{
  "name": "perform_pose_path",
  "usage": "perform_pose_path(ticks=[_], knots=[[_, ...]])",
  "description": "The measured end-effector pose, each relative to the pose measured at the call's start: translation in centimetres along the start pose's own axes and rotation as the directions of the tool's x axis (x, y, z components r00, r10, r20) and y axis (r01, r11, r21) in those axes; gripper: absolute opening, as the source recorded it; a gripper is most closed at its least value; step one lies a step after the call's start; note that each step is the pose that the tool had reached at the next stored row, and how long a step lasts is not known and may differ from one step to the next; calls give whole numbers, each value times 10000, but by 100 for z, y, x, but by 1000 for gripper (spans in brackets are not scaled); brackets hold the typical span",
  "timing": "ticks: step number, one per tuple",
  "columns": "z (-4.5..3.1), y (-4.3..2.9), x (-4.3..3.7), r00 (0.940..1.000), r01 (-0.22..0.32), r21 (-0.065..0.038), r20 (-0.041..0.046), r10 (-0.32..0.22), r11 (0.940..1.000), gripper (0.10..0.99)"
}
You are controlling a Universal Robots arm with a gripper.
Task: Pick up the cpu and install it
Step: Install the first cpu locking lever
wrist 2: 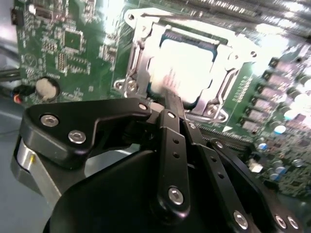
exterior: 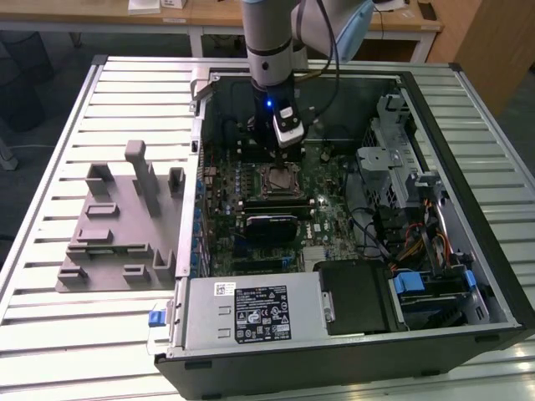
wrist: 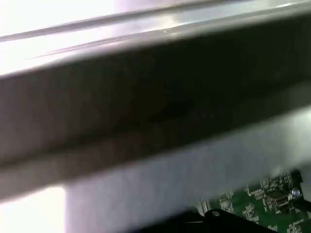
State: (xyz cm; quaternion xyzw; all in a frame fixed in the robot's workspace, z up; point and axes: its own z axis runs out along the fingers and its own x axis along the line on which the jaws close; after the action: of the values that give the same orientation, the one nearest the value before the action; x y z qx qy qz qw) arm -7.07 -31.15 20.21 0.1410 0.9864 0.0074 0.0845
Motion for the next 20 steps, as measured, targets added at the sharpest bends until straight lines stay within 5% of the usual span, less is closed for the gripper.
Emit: perform_pose_path(ticks=[9, 16, 20], knots=[[3, -172, -51, 10000, 26, 182, -68, -25, 9998, 106], [4, -176, -53, 9999, 34, 240, -121, -31, 9997, 106], [-76, -173, -66, 9999, 34, 240, -120, -31, 9997, 106]])
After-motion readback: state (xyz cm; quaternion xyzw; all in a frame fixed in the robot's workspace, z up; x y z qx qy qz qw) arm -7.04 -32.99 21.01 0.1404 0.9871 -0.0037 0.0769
